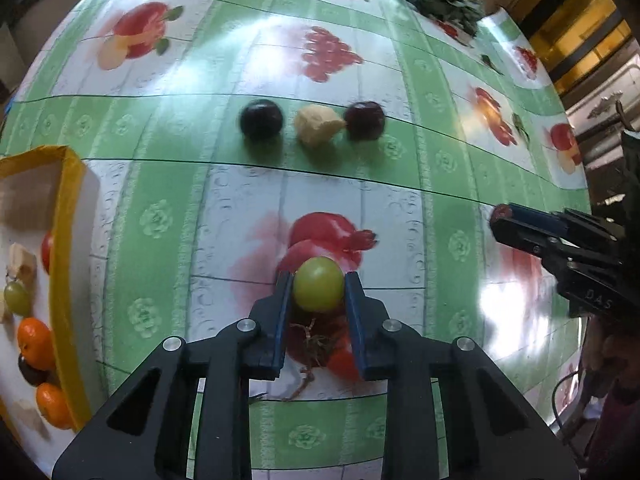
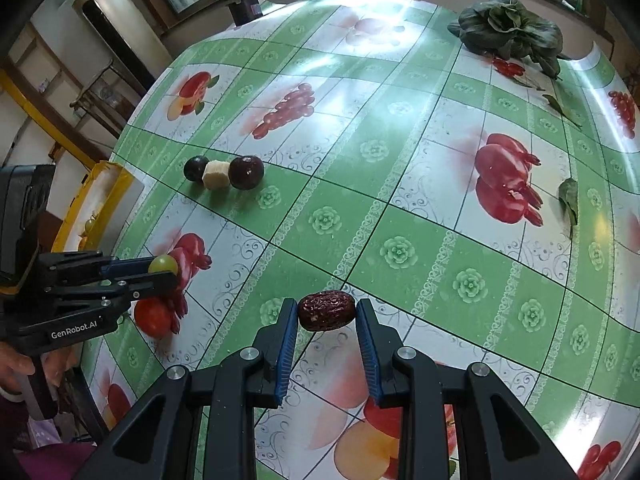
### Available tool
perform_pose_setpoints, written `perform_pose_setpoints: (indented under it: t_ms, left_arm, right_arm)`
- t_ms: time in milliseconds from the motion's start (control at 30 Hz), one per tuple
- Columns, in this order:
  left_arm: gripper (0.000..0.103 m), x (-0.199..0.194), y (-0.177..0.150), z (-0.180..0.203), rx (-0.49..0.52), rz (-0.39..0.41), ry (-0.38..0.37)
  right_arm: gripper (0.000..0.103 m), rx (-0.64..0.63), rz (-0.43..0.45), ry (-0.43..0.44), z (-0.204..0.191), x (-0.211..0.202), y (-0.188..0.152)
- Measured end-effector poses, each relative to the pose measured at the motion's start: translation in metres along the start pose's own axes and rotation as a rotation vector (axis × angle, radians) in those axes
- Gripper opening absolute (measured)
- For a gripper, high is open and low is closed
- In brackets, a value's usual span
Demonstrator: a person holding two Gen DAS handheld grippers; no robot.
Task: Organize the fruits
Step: 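Carry the green grape and red date over the white tray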
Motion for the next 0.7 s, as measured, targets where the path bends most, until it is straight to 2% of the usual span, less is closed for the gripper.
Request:
perform_pose_setpoints:
  t_ms: [200, 700]
  left_arm:
    - [0.025, -0.028, 0.005, -0.016, -0.033, 0.061, 0.016]
    - [0.025, -0.090, 0.003, -0.048, -0.049, 0.188, 0.089]
  right_arm:
    - [0.029, -0.005, 0.016, 0.022, -0.012, -0.008, 0.003]
    - [0.029, -0.064, 0.057, 0.058, -0.076, -0.026, 0.012]
Point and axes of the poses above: each gripper's, at about its wrist camera, not at the fingertips, and x roughly the way its jaws point, z to its right, y to its top, the point moved 10 cm from there along x, roughly the way its jaws point, and after that the axes turned 8 degrees about z, right-handed, at the moved point
